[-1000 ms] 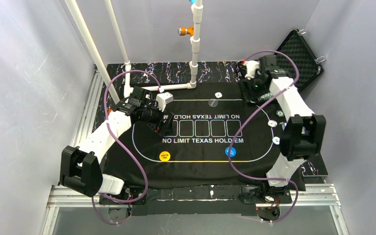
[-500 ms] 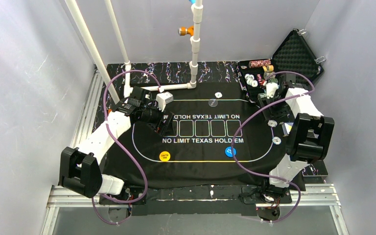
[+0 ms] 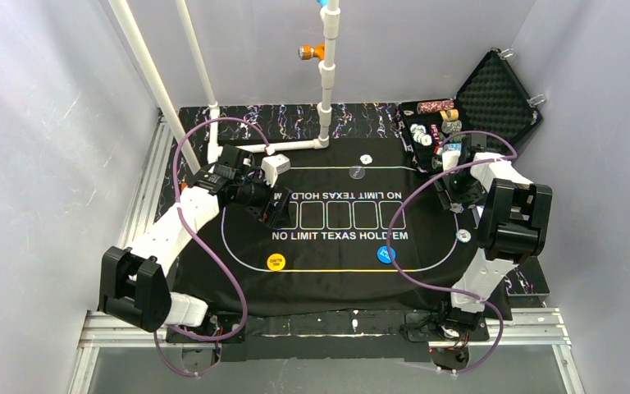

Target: Distribute texas hold em gaming equipment

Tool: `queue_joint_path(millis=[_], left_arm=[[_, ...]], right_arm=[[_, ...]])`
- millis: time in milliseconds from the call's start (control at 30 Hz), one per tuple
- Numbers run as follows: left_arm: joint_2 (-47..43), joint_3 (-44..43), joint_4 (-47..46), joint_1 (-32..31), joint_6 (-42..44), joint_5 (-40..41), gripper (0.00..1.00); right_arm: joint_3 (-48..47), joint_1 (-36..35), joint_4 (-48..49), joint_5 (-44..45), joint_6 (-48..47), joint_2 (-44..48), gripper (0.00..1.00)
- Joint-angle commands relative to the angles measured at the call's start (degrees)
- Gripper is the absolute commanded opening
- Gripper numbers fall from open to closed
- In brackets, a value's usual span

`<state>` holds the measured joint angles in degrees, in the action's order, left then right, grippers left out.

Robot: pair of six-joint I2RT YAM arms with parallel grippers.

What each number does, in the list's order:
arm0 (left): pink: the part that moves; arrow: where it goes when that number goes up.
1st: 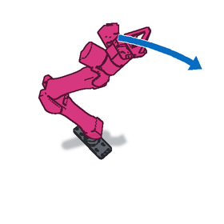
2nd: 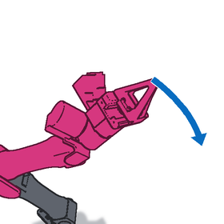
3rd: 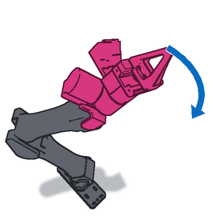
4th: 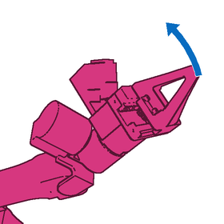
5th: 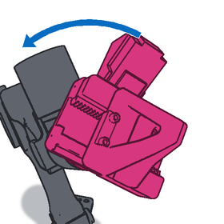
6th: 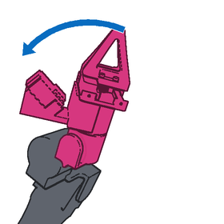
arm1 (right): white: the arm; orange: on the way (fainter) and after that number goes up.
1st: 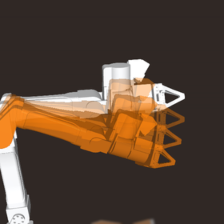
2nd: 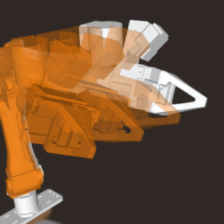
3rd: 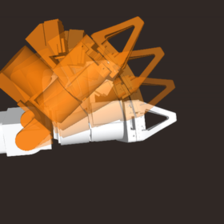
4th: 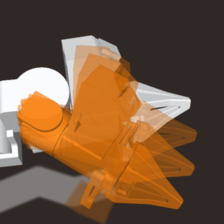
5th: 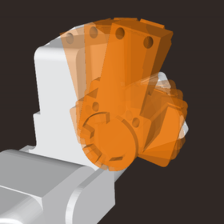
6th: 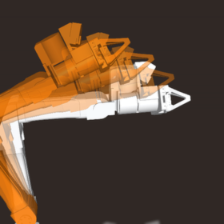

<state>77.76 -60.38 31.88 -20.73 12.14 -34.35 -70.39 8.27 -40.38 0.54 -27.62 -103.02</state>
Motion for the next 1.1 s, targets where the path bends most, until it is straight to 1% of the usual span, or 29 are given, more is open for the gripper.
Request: queue_joint_path(millis=[0, 567, 733, 867, 1067], left_arm=[[-1.53, -1.1, 1.43, 0.3, 0.19, -1.6, 0.98], [-1.39, -1.25, 1.52, 0.38, 0.22, -1.32, 0.98], [-1.33, -1.31, 1.52, 0.35, 0.15, -1.4, 0.98], [-1.16, -1.29, 1.45, 0.43, 0.17, -1.54, 0.98], [-1.06, -1.33, 1.43, 0.43, 0.11, -1.52, 0.98]], right_arm=[[0.56, -0.01, 2.86, 1.62, -0.68, -1.52, 0.73], [-1.06, 1.43, 3.47, -0.02, -0.51, -5.15, 0.71], [-1.11, 2.0, 3.42, -0.1, -0.16, -5.38, 0.75], [-1.22, 2.01, 3.54, -0.09, -0.28, -5.13, 0.69], [-1.77, 2.01, 3.39, -0.09, -0.25, -5.68, 0.56]])
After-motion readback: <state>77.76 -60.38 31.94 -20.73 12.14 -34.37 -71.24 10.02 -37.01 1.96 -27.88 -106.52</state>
